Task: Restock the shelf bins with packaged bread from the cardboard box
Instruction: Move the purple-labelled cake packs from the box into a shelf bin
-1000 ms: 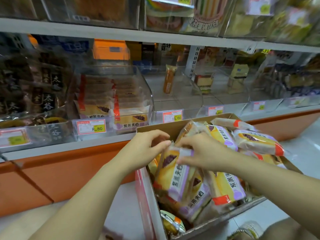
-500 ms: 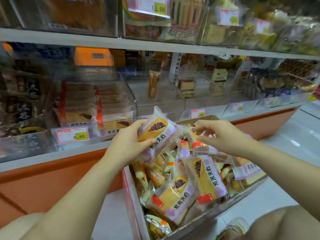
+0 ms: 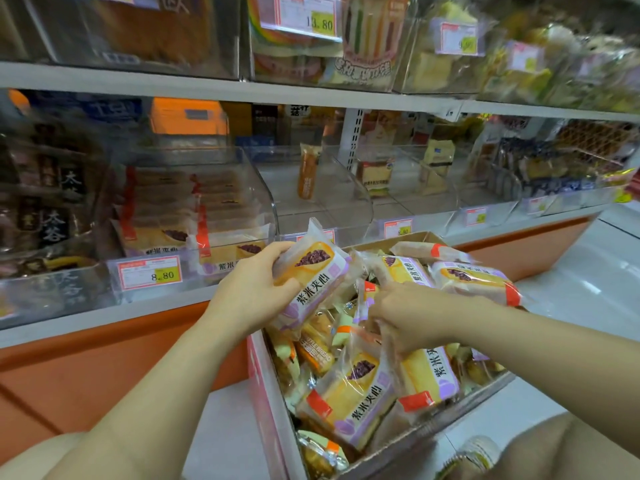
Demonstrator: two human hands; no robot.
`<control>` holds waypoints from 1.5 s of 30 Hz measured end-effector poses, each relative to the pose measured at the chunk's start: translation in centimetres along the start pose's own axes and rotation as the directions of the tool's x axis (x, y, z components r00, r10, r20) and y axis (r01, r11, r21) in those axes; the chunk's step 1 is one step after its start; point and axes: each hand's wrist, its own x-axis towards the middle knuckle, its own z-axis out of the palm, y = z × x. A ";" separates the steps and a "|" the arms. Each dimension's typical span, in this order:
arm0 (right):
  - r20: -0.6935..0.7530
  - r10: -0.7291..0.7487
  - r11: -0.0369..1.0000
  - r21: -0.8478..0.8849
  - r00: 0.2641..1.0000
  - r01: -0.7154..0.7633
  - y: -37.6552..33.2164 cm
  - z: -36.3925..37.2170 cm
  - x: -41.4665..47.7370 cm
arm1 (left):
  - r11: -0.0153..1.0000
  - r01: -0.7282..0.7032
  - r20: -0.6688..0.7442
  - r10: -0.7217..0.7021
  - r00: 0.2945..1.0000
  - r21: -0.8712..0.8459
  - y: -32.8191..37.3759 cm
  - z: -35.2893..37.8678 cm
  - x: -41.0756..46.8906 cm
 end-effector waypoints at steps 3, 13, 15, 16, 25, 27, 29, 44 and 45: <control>0.019 -0.030 0.999 0.043 0.999 0.029 0.3 -1.3 -0.5 | 1.000 0.007 -0.004 -0.007 1.000 -0.018 0.1 -0.3 -0.2; -0.477 0.132 0.809 0.558 0.869 0.183 -0.2 -5.8 -1.0 | 0.984 -0.137 0.084 0.147 0.986 -0.117 0.2 -0.1 -0.3; -0.476 0.183 0.748 0.635 0.860 0.192 -0.4 -5.5 -0.4 | 0.973 -0.146 0.092 0.164 0.982 -0.181 0.3 -0.2 -0.2; -0.467 0.205 0.726 0.662 0.860 0.186 -0.4 -5.5 -0.2 | 0.966 -0.144 0.099 0.168 0.981 -0.214 0.2 -0.2 -0.1; -0.574 0.426 0.616 0.750 0.699 0.241 -0.1 -6.4 0.9 | 0.661 0.009 0.081 0.079 0.994 -0.750 0.2 -2.1 0.4; -0.624 0.473 0.605 0.743 0.622 0.286 -0.5 -7.2 1.2 | 0.627 -0.016 0.055 0.093 0.994 -0.779 -0.4 -3.2 0.4; -0.670 0.494 0.606 0.722 0.553 0.333 -1.3 -8.2 1.8 | 0.771 -0.081 0.000 0.104 0.995 -0.632 -0.7 -4.1 0.1; -0.709 0.044 0.688 0.532 0.704 0.494 -9.6 -15.6 13.1 | 0.999 -0.018 -0.481 0.002 0.877 -0.030 -7.2 -13.5 -0.4; -0.709 0.039 0.677 0.537 0.704 0.503 -9.9 -15.9 14.0 | 1.000 -0.004 -0.500 0.002 0.866 -0.003 -7.7 -13.7 -0.3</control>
